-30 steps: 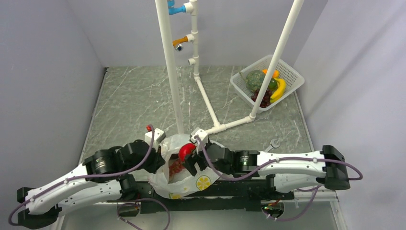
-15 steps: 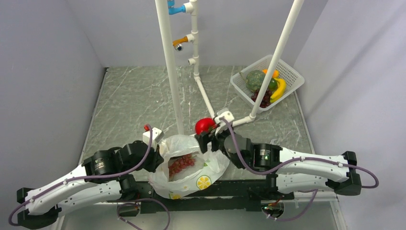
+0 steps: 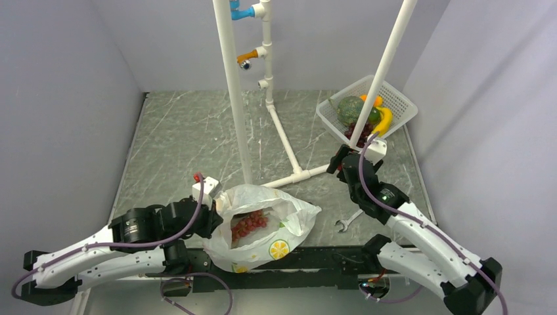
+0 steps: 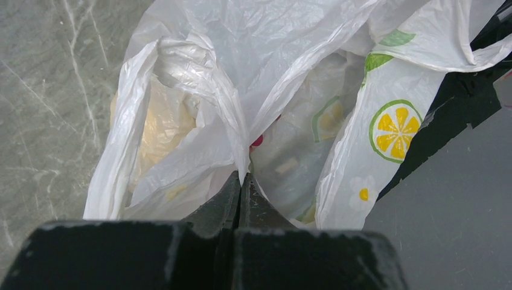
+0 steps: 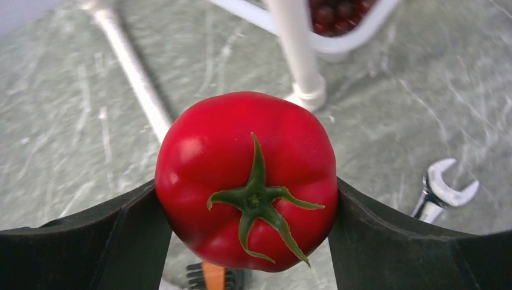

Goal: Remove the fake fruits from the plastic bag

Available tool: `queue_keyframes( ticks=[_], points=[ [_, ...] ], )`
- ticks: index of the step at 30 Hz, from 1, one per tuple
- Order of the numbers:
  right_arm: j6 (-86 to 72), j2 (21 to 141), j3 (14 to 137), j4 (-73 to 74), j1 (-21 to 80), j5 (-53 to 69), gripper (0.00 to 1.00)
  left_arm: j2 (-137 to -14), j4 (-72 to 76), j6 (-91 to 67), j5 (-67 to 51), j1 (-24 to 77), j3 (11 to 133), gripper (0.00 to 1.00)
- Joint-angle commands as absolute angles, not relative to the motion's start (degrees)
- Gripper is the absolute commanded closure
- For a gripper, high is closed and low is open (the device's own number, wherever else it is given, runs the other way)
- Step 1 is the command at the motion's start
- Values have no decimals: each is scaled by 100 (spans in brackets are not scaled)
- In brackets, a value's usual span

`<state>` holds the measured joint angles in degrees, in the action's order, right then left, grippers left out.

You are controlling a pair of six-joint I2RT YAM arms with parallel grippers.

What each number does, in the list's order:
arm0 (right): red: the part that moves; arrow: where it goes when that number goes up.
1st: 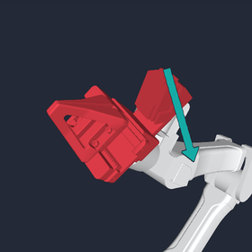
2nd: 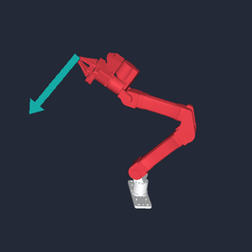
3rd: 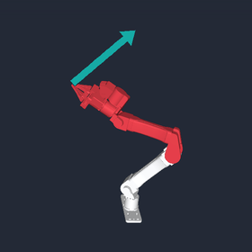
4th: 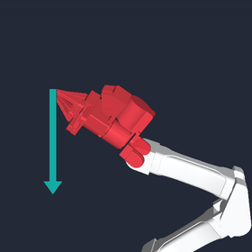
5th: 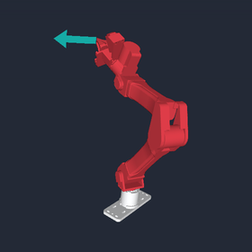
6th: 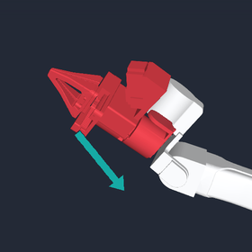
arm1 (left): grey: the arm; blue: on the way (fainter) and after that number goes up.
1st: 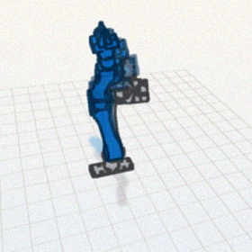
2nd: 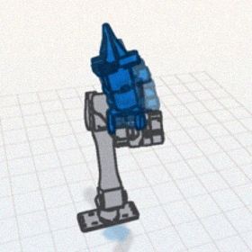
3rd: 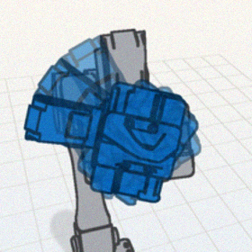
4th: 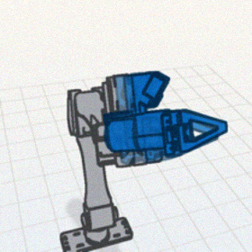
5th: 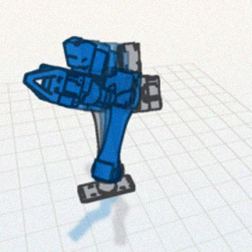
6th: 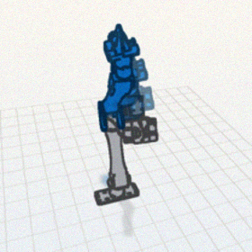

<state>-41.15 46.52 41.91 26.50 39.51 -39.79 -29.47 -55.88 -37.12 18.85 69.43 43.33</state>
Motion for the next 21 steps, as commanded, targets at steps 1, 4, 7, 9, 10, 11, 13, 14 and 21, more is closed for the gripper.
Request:
queue_keyframes(
  ticks=[1,4,7,9,10,11,13,14,21],
  points=[
    [-4570,4865,3855,2531,3077,-3258,100,-2739,-5571,-3798,2088,6983,4356,100],
    [-4749,5185,3790,2374,2348,-2802,100,-2665,-5503,-3745,2026,6987,4325,100],
    [-4814,5397,3865,2336,1508,-2464,100,-2634,-5498,-3725,1975,7012,4333,100],
    [-4918,5424,3901,2218,905,-2329,100,-2615,-5468,-3706,1956,7022,4317,100],
    [-4963,5417,3877,2064,631,-2268,100,-2618,-5459,-3698,1947,7020,4314,100],
    [-5057,5440,3861,1915,392,-2188,100,-2621,-5454,-3690,1940,7022,4315,100],
    [-5248,5682,3939,1685,-131,-1927,100,-2641,-5459,-3675,1915,7025,4324,100],
    [-5264,5865,4086,1569,-234,-1798,100,-2653,-5458,-3666,1895,7030,4324,100],
    [-4286,7370,5544,1084,-435,-1563,94,-2681,-5503,-3732,1974,7090,4333,100]
  ],
)
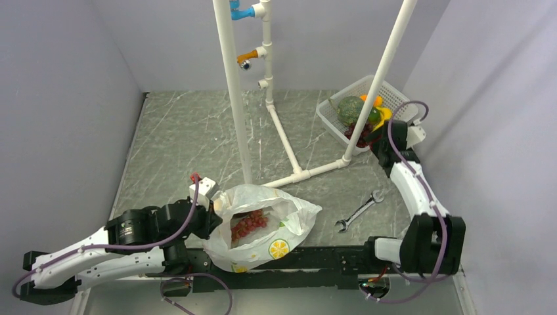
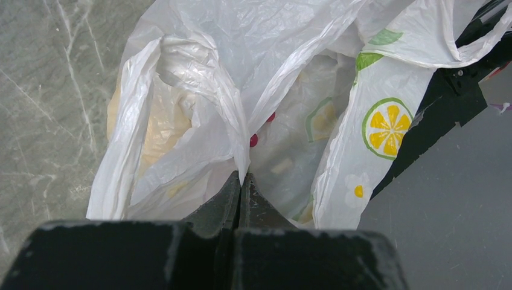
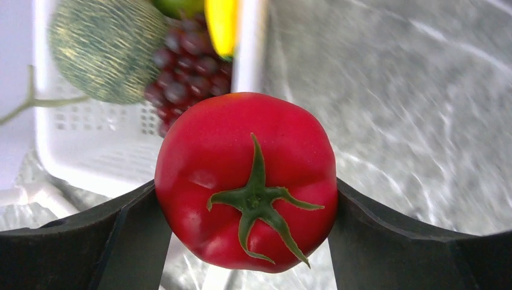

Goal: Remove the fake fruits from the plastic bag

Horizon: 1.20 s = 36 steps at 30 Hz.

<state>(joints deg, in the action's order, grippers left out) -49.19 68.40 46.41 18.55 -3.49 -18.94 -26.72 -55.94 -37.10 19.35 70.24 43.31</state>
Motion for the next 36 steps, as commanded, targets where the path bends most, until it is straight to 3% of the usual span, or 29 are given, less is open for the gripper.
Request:
queue_keyframes(
  ticks=[1,12,18,24,29,36],
  points=[
    [-4035,7589,5780,1009,-460,-1350,93,-2676,-5518,-3754,2001,7091,4333,100],
    [-3272,9938,7687,899,-1035,2557,67,-2725,-5614,-3885,2201,7119,4342,100],
    [-3645,10230,7519,314,-1033,3761,52,-2907,-5674,-3911,2232,7128,4380,100],
    [-3613,10572,7777,596,-1039,4060,38,-3050,-5695,-3894,2227,7129,4398,100],
    [-3597,10545,7785,729,-1008,3870,4,-3008,-5687,-3902,2231,7128,4395,100],
    [-3362,10308,7824,1026,-982,3482,1,-2867,-5652,-3885,2206,7128,4373,100]
  ],
)
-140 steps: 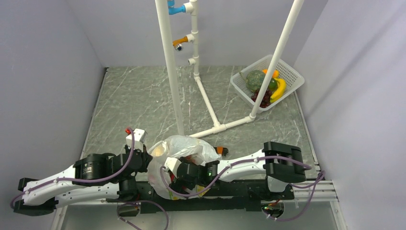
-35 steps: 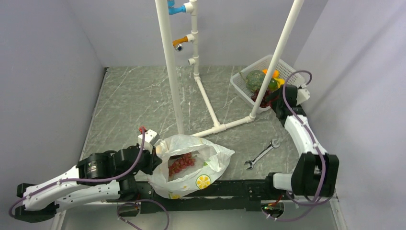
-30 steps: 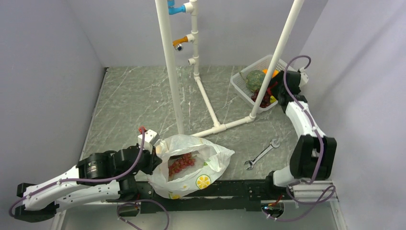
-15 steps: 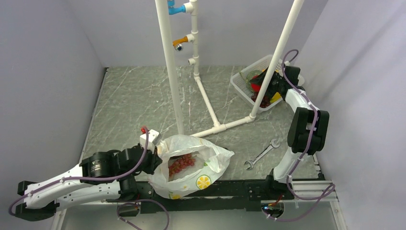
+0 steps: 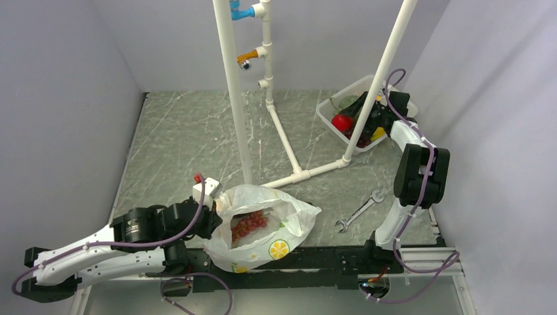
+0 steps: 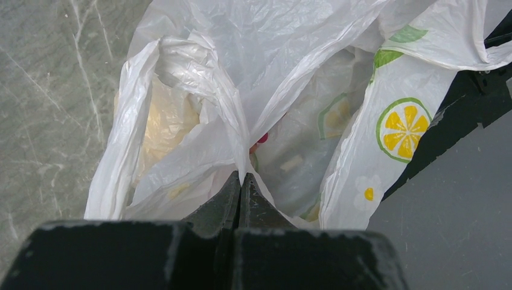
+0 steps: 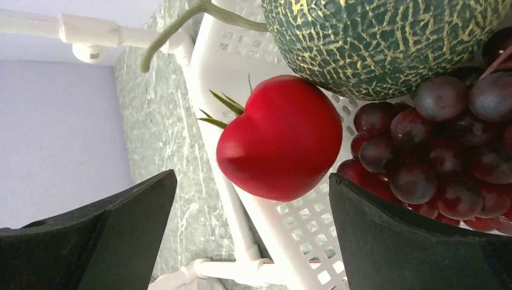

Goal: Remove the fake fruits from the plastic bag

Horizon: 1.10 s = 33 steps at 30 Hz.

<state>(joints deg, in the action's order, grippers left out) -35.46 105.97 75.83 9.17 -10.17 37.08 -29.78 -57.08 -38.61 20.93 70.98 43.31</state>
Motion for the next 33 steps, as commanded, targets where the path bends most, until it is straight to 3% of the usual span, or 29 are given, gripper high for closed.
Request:
queue_keyframes(
  ticks=[1,12,20,25,29,33],
  points=[
    [-3350,10264,7823,1085,-984,3383,1,-2853,-5655,-3885,2216,7128,4375,100],
    [-3445,9047,7476,1831,-978,805,1,-2875,-5660,-3903,2220,7137,4368,100],
    [-4884,7572,5842,2068,-982,-1347,25,-2876,-5660,-3884,2192,7153,4377,100],
    [-4857,7142,5591,2777,-905,-2303,44,-2825,-5639,-3893,2216,7172,4359,100],
    [-4905,6627,4972,2705,-393,-2505,50,-2865,-5647,-3883,2202,7172,4375,100],
    [-4907,6484,4612,2678,734,-2593,50,-2904,-5660,-3881,2197,7182,4384,100]
  ],
)
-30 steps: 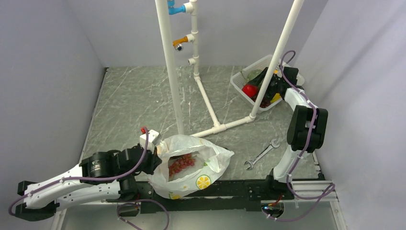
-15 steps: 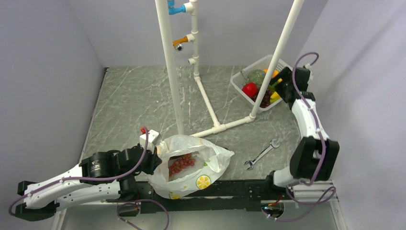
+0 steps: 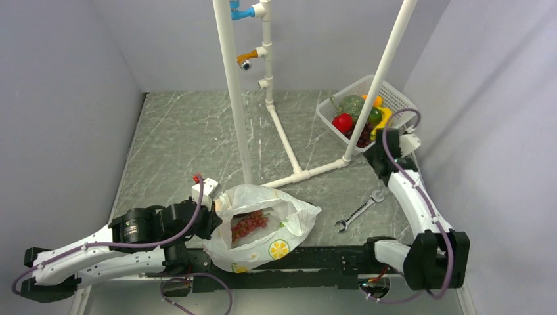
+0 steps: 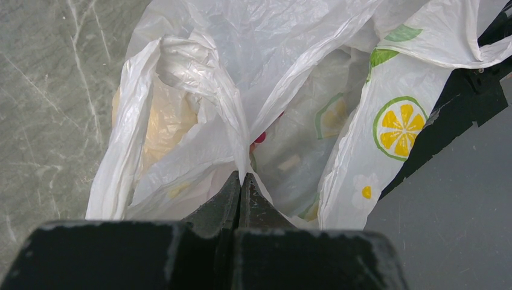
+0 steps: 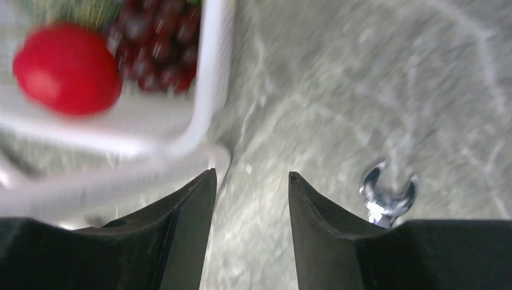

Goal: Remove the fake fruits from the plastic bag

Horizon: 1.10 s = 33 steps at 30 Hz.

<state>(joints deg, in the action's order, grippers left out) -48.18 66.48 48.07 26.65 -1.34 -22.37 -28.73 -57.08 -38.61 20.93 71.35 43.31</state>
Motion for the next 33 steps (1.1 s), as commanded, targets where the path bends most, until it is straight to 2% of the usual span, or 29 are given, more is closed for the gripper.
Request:
queue_keyframes(
  ticks=[1,5,11,15,21,27,33],
  points=[
    [-4918,6564,4594,2728,1007,-2641,50,-2900,-5660,-3884,2202,7181,4385,100],
    [-4500,6786,4611,2421,1697,-2844,47,-2807,-5645,-3907,2220,7198,4362,100],
    [-3906,6717,4866,2033,1950,-2362,45,-2780,-5647,-3911,2228,7214,4358,100],
    [-3040,6504,5061,1617,2273,-1113,40,-2839,-5661,-3914,2233,7216,4373,100],
    [-2253,5718,5145,1021,3218,555,17,-2887,-5669,-3906,2229,7216,4384,100],
    [-1926,5174,5187,861,3999,1804,7,-2891,-5669,-3911,2235,7216,4376,100],
    [-1656,5271,5414,997,5187,2075,5,-2951,-5695,-3935,2259,7221,4386,100]
  ],
)
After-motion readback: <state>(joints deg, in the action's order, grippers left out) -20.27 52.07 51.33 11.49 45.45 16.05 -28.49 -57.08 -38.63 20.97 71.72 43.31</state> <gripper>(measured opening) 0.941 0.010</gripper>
